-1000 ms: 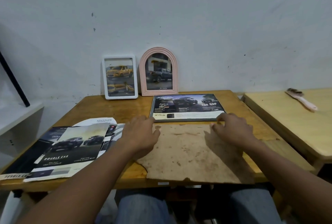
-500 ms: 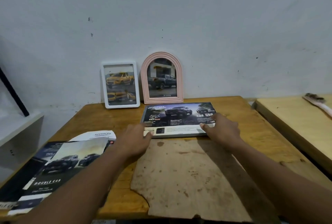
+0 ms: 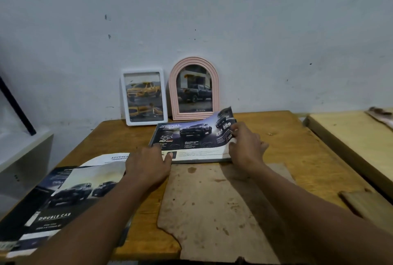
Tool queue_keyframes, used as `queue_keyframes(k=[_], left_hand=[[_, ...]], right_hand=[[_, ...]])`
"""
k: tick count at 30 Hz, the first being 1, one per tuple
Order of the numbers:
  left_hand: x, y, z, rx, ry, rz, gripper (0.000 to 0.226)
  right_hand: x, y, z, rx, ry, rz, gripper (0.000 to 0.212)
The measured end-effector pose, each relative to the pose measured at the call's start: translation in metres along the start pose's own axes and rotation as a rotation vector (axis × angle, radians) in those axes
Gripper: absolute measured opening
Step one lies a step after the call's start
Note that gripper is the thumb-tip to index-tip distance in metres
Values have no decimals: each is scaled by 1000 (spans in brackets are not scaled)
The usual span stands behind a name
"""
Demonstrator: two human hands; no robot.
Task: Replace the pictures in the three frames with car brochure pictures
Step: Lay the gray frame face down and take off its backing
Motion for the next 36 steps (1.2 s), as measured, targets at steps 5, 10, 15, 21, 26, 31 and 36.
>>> queue_keyframes(k=[5, 10, 15, 21, 26, 31, 36], left_hand=[[3, 23, 6, 127, 37, 139, 51], [3, 75, 17, 361, 13, 356, 46], [10, 155, 28, 581, -119, 418, 53], [24, 235, 50, 718, -262, 284, 48], [23, 253, 60, 730, -286, 197, 42], [22, 255, 61, 700, -245, 157, 42], [18, 242, 57, 668, -166, 195, 40]], right_hand=[[-21, -4, -5, -176, 175, -237, 41], [-73, 26, -31, -224, 267, -148, 33], [-139, 99, -49, -97, 213, 32, 30], [-182, 170, -43, 8, 118, 190, 34], [-171, 190, -34, 149, -120, 498, 33], [-121, 175, -19, 28, -372, 202, 36], [-91, 156, -15, -25, -446, 227, 34]])
Point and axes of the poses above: each hand's wrist, its own z-axis away from the middle knuckle, its own x-axis out of the palm, y = z × x, the point moved 2 cm from there along -z, towards the middle knuckle, and after that the axes turned 15 degrees about -x, right-handed, at the moved point
